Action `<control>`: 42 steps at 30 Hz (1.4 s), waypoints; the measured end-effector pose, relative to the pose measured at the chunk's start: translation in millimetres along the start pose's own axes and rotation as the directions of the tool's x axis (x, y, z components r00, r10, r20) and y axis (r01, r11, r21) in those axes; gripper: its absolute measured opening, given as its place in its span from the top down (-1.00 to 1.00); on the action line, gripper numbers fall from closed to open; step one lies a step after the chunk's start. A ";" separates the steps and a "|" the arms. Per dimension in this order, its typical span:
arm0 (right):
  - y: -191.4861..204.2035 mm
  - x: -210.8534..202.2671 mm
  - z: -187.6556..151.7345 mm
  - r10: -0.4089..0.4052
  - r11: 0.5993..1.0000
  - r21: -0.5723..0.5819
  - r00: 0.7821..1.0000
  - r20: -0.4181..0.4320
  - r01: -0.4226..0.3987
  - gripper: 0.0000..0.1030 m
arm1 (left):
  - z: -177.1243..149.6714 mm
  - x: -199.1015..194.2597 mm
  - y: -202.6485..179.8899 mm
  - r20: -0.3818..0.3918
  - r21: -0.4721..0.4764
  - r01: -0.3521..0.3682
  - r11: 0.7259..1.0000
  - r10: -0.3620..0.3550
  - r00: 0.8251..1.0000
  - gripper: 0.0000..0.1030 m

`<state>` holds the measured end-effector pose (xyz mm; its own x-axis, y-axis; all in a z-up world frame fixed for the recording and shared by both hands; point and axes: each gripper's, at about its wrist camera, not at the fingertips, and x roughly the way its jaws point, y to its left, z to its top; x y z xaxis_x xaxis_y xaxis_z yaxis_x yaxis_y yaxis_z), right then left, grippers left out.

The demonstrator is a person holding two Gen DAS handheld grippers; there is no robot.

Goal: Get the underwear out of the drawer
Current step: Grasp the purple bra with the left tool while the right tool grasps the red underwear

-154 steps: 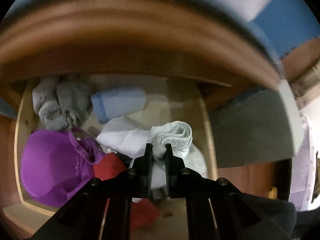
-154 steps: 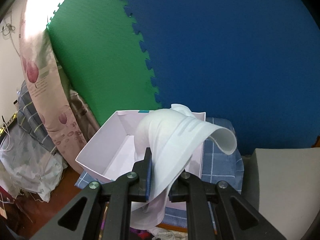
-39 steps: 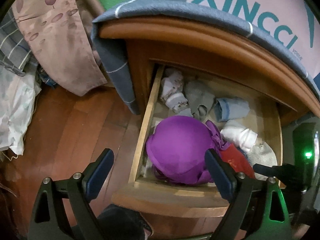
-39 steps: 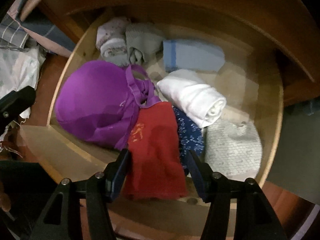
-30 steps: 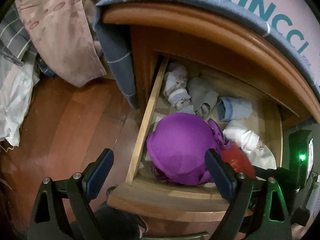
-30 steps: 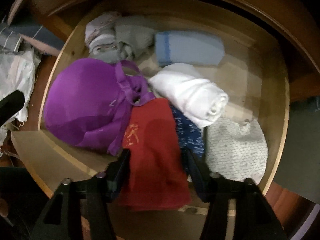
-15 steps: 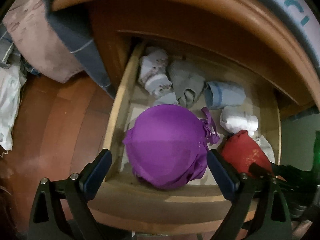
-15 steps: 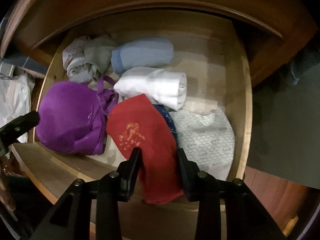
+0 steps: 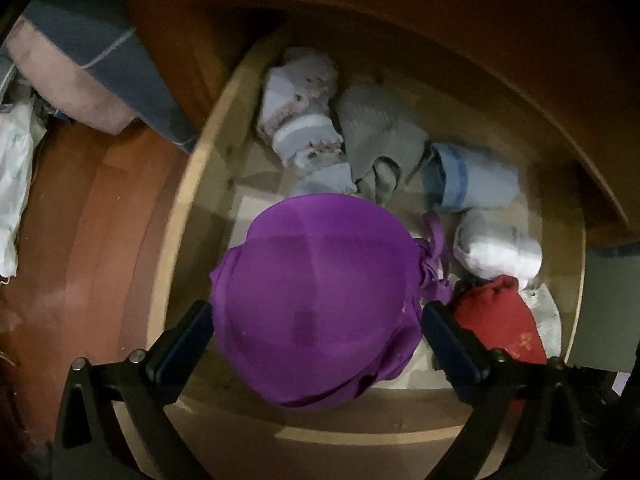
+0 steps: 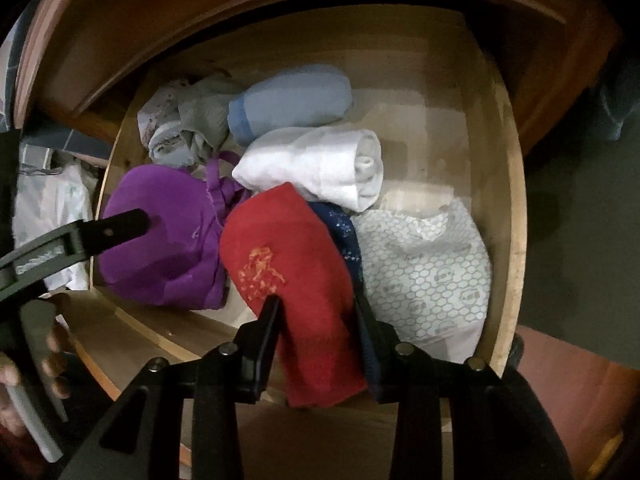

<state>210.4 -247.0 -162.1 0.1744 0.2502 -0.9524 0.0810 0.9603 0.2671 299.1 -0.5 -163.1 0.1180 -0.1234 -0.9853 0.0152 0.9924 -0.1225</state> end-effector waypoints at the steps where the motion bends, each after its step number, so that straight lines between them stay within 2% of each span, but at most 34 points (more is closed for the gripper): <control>1: -1.7 0.1 0.0 0.010 1.000 0.002 1.000 -0.001 -0.010 0.29 | 1.3 3.2 -3.4 -0.015 0.003 0.001 1.000 -0.001 1.000 -0.97; 5: -7.8 0.3 -1.0 0.051 0.998 0.030 0.999 -0.016 -0.050 0.28 | 7.3 7.4 -18.7 -0.033 0.024 0.001 1.000 0.000 0.999 -0.96; 11: -13.1 -1.8 -3.6 0.073 0.996 0.048 0.997 -0.020 -0.072 0.27 | 17.9 22.9 -35.9 -0.095 0.085 -0.088 0.993 0.095 0.991 -0.96; 13: -12.7 -1.6 -4.1 0.074 0.996 0.048 0.997 -0.024 -0.073 0.27 | 22.3 24.2 -35.8 -0.100 0.058 -0.076 0.995 0.082 0.992 -0.95; 18: -8.8 2.4 -1.8 0.071 0.997 0.045 0.997 -0.026 -0.069 0.25 | 27.1 25.2 -31.0 -0.095 0.046 -0.072 0.996 0.076 0.993 -0.68; 27: -8.5 5.2 -1.5 0.076 0.996 0.049 0.997 -0.026 -0.075 0.25 | 15.0 14.9 -42.2 -0.047 0.111 -0.074 0.991 0.080 0.996 -0.34; 34: -9.5 6.5 -2.3 0.083 0.995 0.054 0.996 -0.027 -0.082 0.25 | 5.1 -2.8 -31.9 -0.031 0.101 -0.048 0.994 0.051 0.998 -0.24; 42: -8.6 7.6 -1.7 0.080 0.996 0.047 0.996 -0.032 -0.078 0.24 | 2.5 -45.9 -17.2 0.018 0.092 -0.006 0.996 0.004 1.000 -0.23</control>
<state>209.4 -253.1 -171.9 0.1490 0.3296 -0.9323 0.1133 0.9309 0.3472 295.9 -11.9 -115.5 0.1362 -0.1190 -0.9835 0.1056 0.9889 -0.1050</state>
